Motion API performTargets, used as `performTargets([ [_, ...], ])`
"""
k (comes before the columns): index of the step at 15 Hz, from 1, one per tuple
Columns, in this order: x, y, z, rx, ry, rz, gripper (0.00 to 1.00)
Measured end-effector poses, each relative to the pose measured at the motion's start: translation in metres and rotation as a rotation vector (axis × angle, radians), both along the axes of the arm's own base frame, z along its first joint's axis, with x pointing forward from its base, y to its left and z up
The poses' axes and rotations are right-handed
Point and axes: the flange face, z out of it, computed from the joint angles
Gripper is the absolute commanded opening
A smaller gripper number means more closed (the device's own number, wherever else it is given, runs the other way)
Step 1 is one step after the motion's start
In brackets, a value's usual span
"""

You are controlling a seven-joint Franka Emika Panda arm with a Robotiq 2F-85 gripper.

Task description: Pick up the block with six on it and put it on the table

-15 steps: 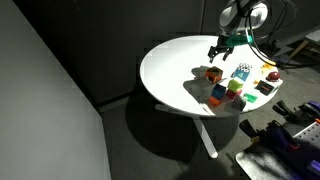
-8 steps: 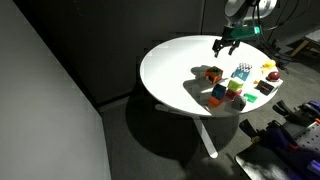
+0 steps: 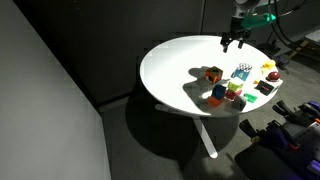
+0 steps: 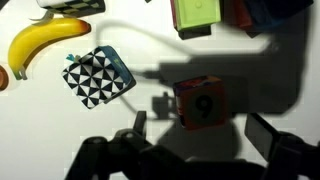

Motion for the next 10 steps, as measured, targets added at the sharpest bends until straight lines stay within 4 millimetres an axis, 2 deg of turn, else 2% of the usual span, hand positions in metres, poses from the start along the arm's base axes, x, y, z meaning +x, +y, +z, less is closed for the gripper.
performTargets([
  [10,-0.035,0.002,0.058,0.002,0.126,0.008,1.0],
])
